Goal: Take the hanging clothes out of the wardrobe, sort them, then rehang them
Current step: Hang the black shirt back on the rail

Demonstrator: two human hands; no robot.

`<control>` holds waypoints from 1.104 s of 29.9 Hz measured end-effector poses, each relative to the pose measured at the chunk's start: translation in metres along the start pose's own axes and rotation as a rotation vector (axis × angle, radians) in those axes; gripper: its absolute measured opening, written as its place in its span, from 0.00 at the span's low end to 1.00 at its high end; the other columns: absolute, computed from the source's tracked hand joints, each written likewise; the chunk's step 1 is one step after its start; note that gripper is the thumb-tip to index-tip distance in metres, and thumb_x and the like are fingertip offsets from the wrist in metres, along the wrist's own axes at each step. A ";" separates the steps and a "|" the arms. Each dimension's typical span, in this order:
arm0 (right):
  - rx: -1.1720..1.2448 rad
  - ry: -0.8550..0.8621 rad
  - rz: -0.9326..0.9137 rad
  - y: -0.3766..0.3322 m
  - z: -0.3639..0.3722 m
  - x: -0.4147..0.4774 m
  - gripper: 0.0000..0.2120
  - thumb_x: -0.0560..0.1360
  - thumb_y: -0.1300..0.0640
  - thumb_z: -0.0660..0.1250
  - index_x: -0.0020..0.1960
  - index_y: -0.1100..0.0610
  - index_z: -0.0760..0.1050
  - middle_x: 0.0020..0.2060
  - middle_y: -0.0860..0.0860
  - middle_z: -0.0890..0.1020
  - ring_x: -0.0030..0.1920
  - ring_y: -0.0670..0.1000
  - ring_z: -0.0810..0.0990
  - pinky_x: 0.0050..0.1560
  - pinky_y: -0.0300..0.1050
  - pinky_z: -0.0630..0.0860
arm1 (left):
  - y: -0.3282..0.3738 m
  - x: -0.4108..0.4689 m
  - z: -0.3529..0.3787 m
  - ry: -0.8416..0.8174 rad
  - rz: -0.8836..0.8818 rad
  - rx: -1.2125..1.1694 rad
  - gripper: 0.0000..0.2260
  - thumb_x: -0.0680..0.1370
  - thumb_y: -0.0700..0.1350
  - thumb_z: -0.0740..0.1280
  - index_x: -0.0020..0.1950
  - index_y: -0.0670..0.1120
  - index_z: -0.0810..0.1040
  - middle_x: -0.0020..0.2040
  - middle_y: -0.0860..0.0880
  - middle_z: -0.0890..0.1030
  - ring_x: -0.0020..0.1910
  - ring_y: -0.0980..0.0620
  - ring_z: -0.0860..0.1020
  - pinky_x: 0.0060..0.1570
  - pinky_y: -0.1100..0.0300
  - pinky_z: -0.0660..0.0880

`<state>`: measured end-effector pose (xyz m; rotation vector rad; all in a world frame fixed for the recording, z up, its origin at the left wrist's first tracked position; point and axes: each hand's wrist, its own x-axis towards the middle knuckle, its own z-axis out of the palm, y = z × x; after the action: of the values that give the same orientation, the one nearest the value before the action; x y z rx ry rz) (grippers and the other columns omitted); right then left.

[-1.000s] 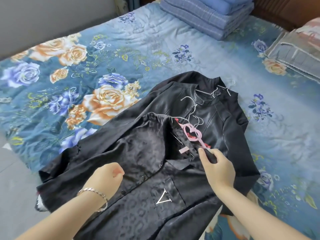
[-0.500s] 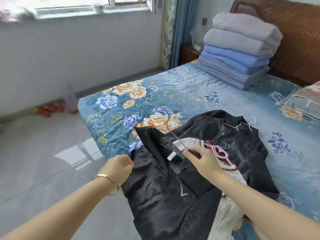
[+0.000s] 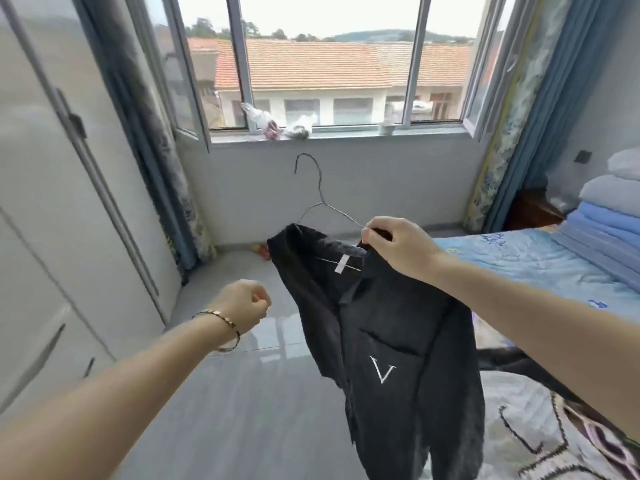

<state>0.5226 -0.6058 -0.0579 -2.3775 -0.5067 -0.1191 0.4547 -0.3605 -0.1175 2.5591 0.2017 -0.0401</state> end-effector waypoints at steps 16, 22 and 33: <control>-0.042 -0.558 -0.759 -0.209 0.088 0.012 0.15 0.79 0.53 0.55 0.34 0.46 0.68 0.38 0.43 0.70 0.40 0.48 0.74 0.45 0.42 0.72 | -0.091 -0.173 -0.100 0.361 -0.601 0.068 0.09 0.75 0.39 0.59 0.45 0.49 0.77 0.40 0.53 0.77 0.45 0.50 0.79 0.49 0.58 0.74; 0.028 -0.590 -0.982 -0.295 0.132 -0.039 0.12 0.81 0.54 0.52 0.43 0.54 0.70 0.41 0.47 0.73 0.40 0.53 0.74 0.39 0.44 0.70 | -0.105 -0.273 -0.104 0.414 -0.836 0.070 0.09 0.76 0.39 0.57 0.47 0.46 0.77 0.38 0.54 0.75 0.43 0.50 0.75 0.47 0.57 0.74; 0.354 -0.828 -0.957 -0.496 0.204 -0.157 0.12 0.79 0.62 0.55 0.49 0.60 0.78 0.32 0.47 0.73 0.32 0.48 0.70 0.27 0.36 0.63 | -0.152 -0.504 -0.190 0.760 -1.210 0.118 0.09 0.75 0.37 0.56 0.41 0.47 0.73 0.39 0.49 0.76 0.37 0.50 0.72 0.39 0.61 0.70</control>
<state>0.1740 -0.1847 0.0594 -1.5676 -1.8398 0.5079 -0.0688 -0.1996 -0.0036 2.0351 1.9922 0.4667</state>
